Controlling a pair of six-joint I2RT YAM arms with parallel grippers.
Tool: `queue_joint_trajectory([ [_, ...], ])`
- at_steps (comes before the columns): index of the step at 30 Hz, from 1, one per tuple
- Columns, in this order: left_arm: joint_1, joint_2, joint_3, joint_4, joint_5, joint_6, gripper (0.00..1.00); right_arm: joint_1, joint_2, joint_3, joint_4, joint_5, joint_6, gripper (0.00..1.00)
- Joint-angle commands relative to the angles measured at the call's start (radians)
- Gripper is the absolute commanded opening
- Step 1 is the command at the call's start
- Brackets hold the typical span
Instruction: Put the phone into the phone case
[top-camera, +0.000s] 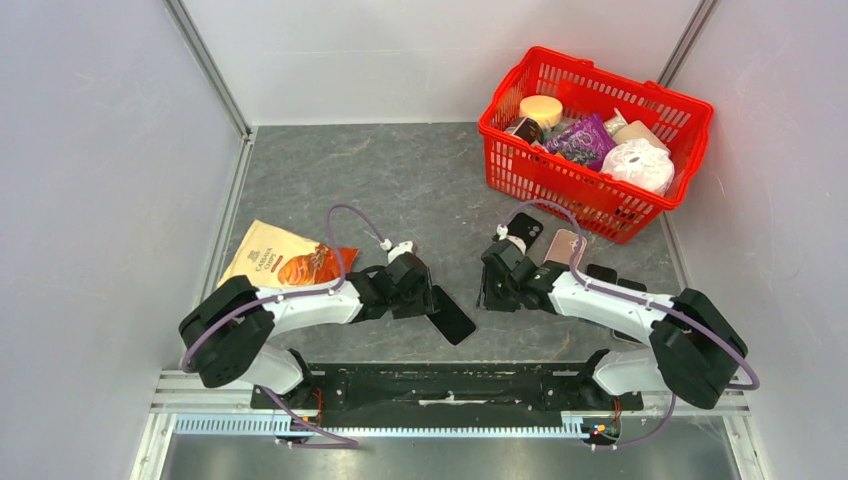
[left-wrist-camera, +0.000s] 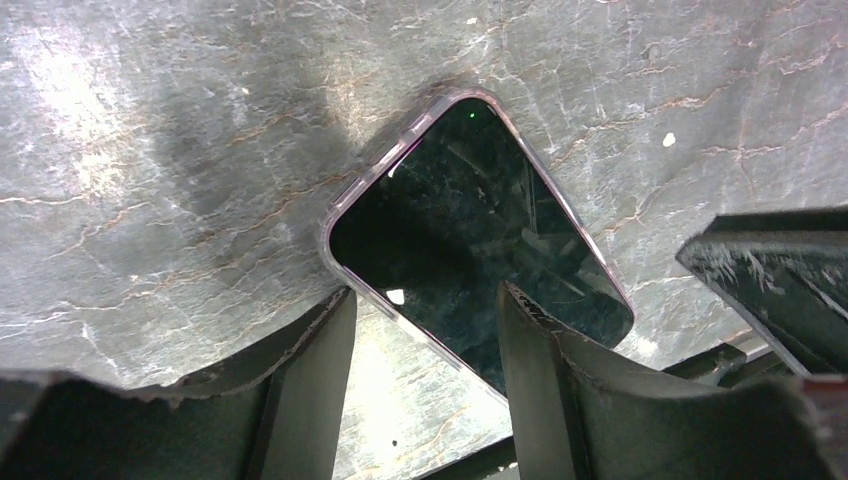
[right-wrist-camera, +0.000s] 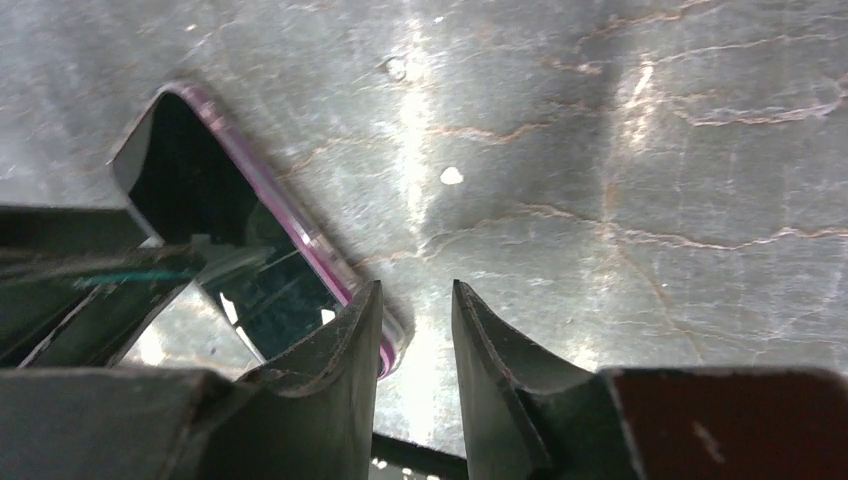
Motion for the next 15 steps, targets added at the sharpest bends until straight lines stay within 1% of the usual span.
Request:
queue_joint_trajectory([
  [1, 0.000, 0.047, 0.035, -0.054, -0.042, 0.037, 0.60, -0.002, -0.047, 0.001, 0.014, -0.146, -0.042, 0.39],
  [3, -0.001, 0.063, 0.046, -0.065, -0.048, 0.050, 0.57, 0.008, -0.044, -0.003, 0.015, -0.169, -0.051, 0.39],
  [7, -0.001, 0.098, 0.072, -0.089, -0.073, 0.075, 0.56, 0.022, -0.053, -0.020, 0.006, -0.163, -0.060, 0.39],
  [15, 0.000, 0.169, 0.133, -0.114, -0.103, 0.113, 0.53, 0.066, -0.041, -0.038, -0.033, -0.112, -0.050, 0.36],
])
